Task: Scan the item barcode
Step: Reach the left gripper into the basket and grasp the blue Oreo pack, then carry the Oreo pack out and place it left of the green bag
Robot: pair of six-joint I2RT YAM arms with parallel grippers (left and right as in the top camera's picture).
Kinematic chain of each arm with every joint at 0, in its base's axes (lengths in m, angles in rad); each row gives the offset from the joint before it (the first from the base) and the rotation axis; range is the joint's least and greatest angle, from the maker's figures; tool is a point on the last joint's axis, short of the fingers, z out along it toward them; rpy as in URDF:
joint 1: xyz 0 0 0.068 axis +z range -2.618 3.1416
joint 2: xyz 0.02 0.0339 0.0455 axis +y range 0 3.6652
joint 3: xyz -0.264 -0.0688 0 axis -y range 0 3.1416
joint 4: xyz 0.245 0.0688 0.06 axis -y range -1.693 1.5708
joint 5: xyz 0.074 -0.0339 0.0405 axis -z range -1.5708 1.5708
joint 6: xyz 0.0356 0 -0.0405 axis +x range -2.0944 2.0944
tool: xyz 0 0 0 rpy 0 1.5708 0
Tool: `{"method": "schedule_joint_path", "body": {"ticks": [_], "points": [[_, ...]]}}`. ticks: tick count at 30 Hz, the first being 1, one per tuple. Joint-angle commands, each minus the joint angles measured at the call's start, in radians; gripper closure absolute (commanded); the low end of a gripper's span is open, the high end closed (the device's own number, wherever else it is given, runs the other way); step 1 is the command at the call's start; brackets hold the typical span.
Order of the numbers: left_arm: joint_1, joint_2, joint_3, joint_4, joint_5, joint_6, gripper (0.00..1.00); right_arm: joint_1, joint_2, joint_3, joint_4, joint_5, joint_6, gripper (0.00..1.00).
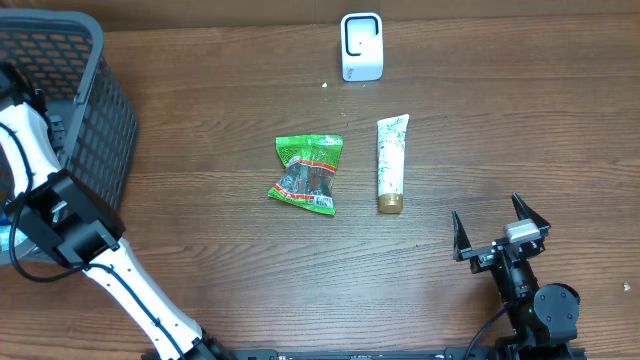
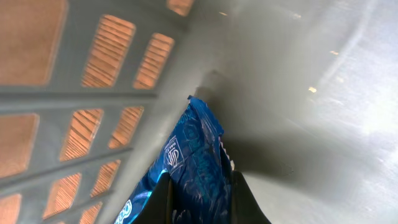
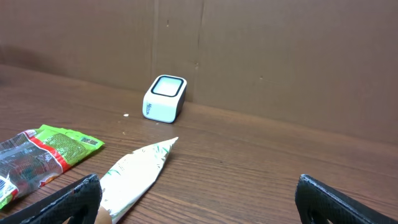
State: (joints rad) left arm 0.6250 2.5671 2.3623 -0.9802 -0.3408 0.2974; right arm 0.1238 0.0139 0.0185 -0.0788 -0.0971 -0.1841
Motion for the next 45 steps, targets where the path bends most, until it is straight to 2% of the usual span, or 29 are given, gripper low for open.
{"method": "schedule_joint_path", "body": {"ticks": [1, 7, 10, 14, 28, 32, 36, 40, 45], "points": [[-0.082, 0.038, -0.027, -0.060, 0.076, -0.082, 0.96, -0.005, -0.011, -0.011, 0.005, 0.002, 0.000, 0.00], [-0.117, -0.045, 0.111, -0.169, 0.076, -0.184, 0.96, -0.005, -0.011, -0.011, 0.005, 0.002, 0.000, 0.00], [-0.116, -0.100, 0.193, -0.225, 0.083, -0.286, 0.96, -0.005, -0.011, -0.011, 0.005, 0.002, 0.000, 0.00], [-0.118, -0.206, 0.235, -0.267, 0.199, -0.390, 0.96, -0.005, -0.011, -0.011, 0.005, 0.002, 0.000, 0.00], [-0.180, -0.656, 0.237, -0.281, 0.230, -0.458, 0.96, -0.005, -0.011, -0.011, 0.005, 0.002, 0.000, 0.00], [-0.257, -0.774, 0.237, -0.348, 0.246, -0.458, 0.96, -0.005, -0.011, -0.011, 0.005, 0.002, 0.000, 0.00], [-0.378, -0.825, 0.237, -0.469, 0.329, -0.459, 0.96, -0.005, -0.011, -0.011, 0.005, 0.002, 0.000, 0.00], [-0.549, -0.797, 0.221, -0.601, 0.360, -0.463, 0.96, -0.005, -0.011, -0.011, 0.005, 0.002, 0.000, 0.00], [-0.721, -0.692, 0.163, -0.685, 0.345, -0.485, 0.96, -0.005, -0.011, -0.011, 0.005, 0.002, 0.000, 0.00]]}}
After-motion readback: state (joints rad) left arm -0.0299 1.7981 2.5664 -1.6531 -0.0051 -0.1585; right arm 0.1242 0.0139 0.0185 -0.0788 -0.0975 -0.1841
